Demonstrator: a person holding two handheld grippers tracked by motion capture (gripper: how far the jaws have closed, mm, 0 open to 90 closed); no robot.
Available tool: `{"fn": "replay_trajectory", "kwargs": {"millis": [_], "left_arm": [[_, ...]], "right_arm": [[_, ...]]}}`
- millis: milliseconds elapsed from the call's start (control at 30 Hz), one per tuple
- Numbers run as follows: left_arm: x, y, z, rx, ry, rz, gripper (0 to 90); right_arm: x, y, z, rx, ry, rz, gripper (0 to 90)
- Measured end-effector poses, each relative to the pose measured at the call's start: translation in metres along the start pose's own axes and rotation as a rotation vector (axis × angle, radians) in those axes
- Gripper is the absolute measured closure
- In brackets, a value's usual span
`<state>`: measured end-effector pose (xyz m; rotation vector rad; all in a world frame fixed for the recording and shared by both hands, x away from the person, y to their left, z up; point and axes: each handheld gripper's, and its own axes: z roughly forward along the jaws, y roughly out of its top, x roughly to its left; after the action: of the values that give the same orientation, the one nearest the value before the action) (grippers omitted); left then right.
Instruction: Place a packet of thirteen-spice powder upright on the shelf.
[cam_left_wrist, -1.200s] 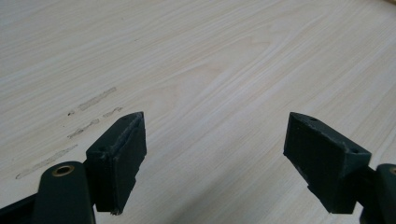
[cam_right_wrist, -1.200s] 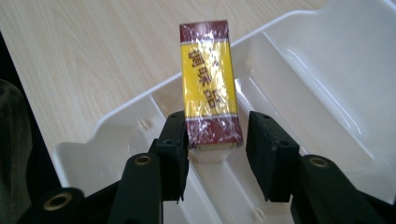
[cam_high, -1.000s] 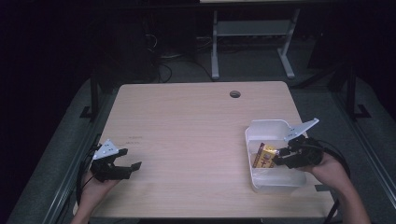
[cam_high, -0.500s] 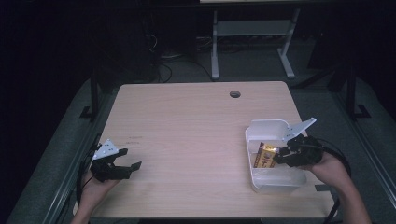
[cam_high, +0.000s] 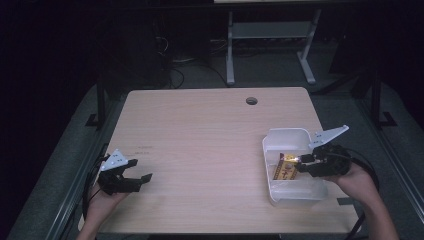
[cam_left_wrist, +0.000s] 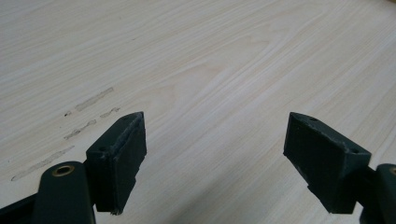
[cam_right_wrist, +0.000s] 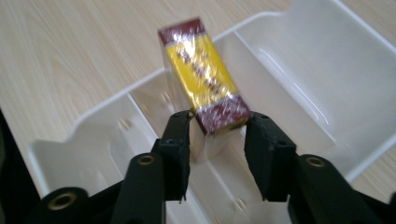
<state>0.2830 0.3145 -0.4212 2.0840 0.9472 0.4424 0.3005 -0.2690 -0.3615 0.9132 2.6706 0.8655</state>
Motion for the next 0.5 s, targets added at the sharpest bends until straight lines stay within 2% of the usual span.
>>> {"fn": "replay_trajectory", "kwargs": {"millis": [133,500], "left_arm": [[-0.001,0.0,0.001,0.003,-0.002,0.002,20.6],[0.0,-0.001,0.001,0.009,-0.005,0.002,20.7]], "right_arm": [[0.007,0.004,-0.003,-0.062,0.012,0.009,53.4],[0.02,0.023,-0.004,-0.141,0.029,0.014,42.7]]}}
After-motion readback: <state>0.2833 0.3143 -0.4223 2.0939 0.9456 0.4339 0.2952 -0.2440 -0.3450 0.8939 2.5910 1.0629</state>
